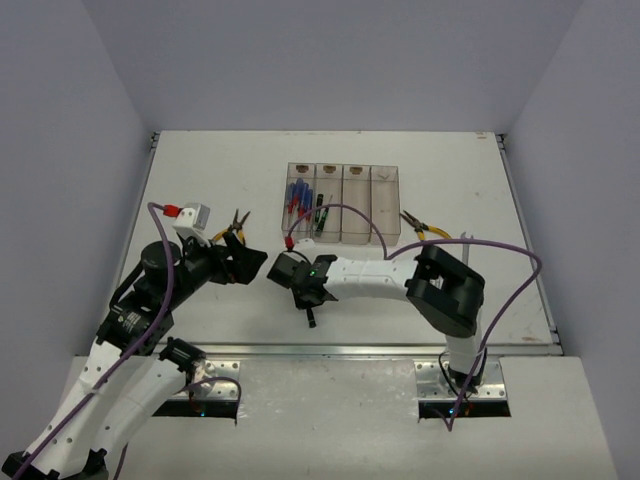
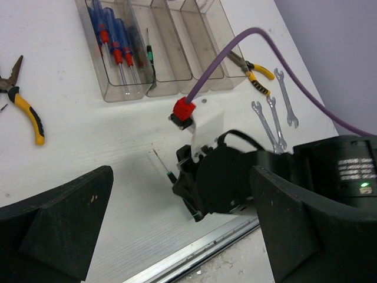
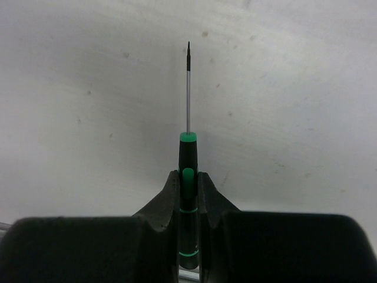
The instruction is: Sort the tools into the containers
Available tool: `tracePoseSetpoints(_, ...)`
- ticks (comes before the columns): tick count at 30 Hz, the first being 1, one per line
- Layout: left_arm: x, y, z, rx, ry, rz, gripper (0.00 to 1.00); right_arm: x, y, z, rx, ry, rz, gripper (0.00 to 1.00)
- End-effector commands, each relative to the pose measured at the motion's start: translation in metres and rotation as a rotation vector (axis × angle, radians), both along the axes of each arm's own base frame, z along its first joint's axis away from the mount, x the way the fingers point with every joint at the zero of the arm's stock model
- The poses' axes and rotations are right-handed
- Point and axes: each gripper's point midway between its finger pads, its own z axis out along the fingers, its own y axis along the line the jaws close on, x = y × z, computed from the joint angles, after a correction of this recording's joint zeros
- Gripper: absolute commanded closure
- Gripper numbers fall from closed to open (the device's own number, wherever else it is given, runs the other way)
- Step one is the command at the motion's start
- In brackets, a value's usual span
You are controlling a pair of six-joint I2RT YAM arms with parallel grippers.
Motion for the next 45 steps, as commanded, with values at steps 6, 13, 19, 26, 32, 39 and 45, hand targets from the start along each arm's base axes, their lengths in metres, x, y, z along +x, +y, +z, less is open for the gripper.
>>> tracePoseSetpoints(6,0.008,-0.004,0.009,-0.021,-0.028,0.006,0.00,0.146,-0.055,0.129,0.148,-0.230,-0.122,1.00)
tracePoseSetpoints(13,0.012,-0.004,0.003,-0.008,-0.001,0.014,0.00,0.246,-0.061,0.134,0.192,-0.174,-0.183,1.00)
tracePoseSetpoints(19,0.014,-0.002,0.001,-0.001,0.006,0.031,0.00,0.291,-0.058,0.110,0.203,-0.142,-0.198,0.93)
tracePoseSetpoints(26,0.026,0.004,-0.014,0.047,0.080,0.094,0.00,0.289,-0.057,0.146,0.249,-0.183,-0.159,0.32)
tracePoseSetpoints(32,0.048,0.023,-0.035,0.140,0.204,0.231,0.00,0.245,-0.061,0.195,0.331,-0.196,-0.049,0.21)
tracePoseSetpoints(39,0.103,0.080,-0.076,0.312,0.375,0.533,0.00,0.132,-0.101,0.212,0.419,-0.232,0.144,0.12)
tracePoseSetpoints(45,0.115,0.141,-0.110,0.224,0.632,0.903,0.00,0.067,-0.126,0.159,0.450,-0.191,0.190,0.09)
